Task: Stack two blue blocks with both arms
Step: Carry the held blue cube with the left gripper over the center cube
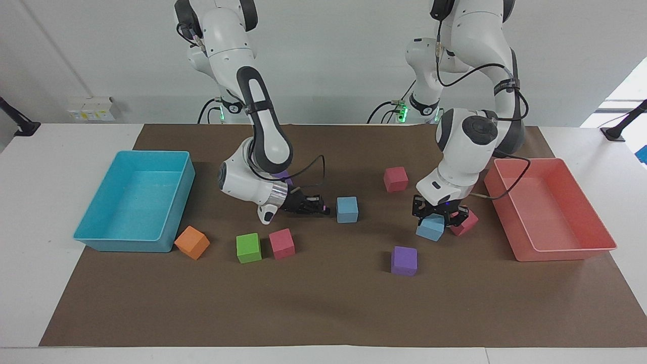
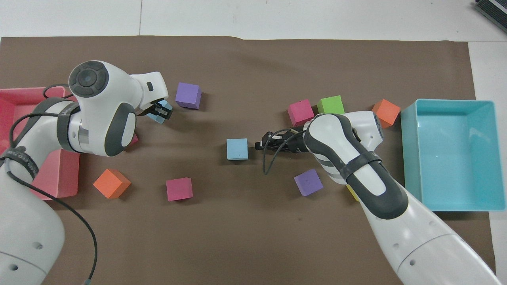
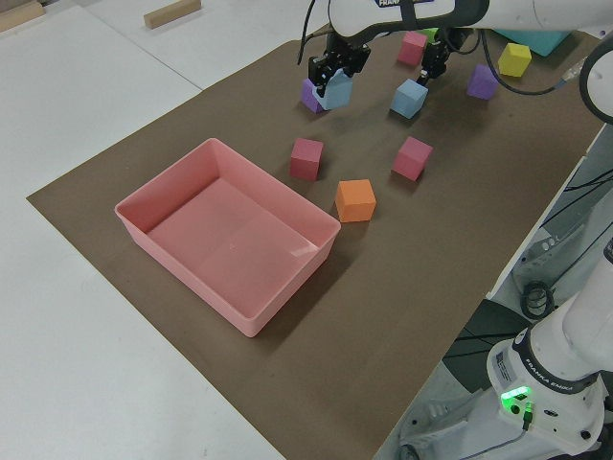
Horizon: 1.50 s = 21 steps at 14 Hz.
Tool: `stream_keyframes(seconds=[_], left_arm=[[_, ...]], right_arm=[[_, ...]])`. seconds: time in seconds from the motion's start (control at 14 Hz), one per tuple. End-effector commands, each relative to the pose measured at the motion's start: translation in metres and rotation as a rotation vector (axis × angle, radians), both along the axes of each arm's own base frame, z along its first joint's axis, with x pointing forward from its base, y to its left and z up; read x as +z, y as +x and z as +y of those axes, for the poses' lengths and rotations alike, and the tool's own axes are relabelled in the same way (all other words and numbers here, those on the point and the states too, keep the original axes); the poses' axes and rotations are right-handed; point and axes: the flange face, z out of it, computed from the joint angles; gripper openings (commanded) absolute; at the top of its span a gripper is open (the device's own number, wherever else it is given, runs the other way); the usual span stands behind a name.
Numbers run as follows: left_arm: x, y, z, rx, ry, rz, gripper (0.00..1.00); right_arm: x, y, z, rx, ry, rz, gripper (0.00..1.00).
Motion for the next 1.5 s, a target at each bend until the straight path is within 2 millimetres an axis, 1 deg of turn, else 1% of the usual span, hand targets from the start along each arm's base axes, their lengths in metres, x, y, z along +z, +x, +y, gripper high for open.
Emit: stream_keyframes(seconds=[0.0, 0.07, 0.14, 0.21, 0.36, 0.5, 0.64, 0.79, 0.86, 0.93, 1.07, 1.21, 1.36, 1.43], left_arm=[[0.004, -0.013, -0.037, 0.068, 0.005, 0.004, 0.08], [0.009, -0.014, -0.047, 0.092, -0.002, -0.004, 0.08], [0.01, -0.019, -0.063, 0.112, -0.001, 0.007, 0.08], [0.008, -0.025, -0.083, 0.12, -0.001, 0.004, 0.08], [0.009, -0.033, -0.099, 0.151, -0.009, 0.001, 0.08], [0.009, -0.044, -0.12, 0.175, -0.015, 0.005, 0.08], [-0.004, -0.057, -0.147, 0.212, -0.016, 0.016, 0.08], [-0.007, -0.061, -0.154, 0.216, -0.012, 0.022, 0.08], [-0.011, -0.07, -0.164, 0.216, -0.006, 0.032, 0.09], [-0.012, -0.074, -0.168, 0.226, -0.007, 0.036, 0.12], [-0.014, -0.082, -0.178, 0.225, -0.004, 0.041, 0.14], [-0.018, -0.087, -0.18, 0.223, 0.001, 0.049, 0.16], [-0.027, -0.097, -0.19, 0.205, 0.009, 0.056, 0.19], [-0.029, -0.099, -0.19, 0.208, 0.017, 0.065, 0.19]], right_arm=[[-0.001, -0.004, -0.001, -0.009, 0.011, -0.03, 0.0], [-0.001, -0.004, 0.0, -0.007, 0.011, -0.03, 0.0], [-0.001, -0.004, -0.001, -0.008, 0.012, -0.03, 0.0], [-0.001, -0.004, -0.001, -0.008, 0.012, -0.03, 0.0], [-0.001, -0.004, -0.001, -0.008, 0.012, -0.03, 0.0], [-0.001, -0.004, -0.001, -0.008, 0.012, -0.03, 0.0], [-0.001, -0.004, -0.001, -0.008, 0.012, -0.03, 0.0], [-0.001, -0.004, -0.001, -0.008, 0.012, -0.03, 0.0], [-0.001, -0.004, -0.001, -0.008, 0.012, -0.03, 0.0], [-0.001, -0.004, -0.001, -0.007, 0.011, -0.03, 0.0], [-0.001, -0.004, -0.001, -0.007, 0.011, -0.03, 0.0], [-0.001, -0.004, -0.001, -0.006, 0.01, -0.03, 0.0], [-0.001, -0.004, -0.001, -0.006, 0.01, -0.03, 0.0], [-0.001, -0.004, -0.001, -0.004, 0.009, -0.031, 0.0]])
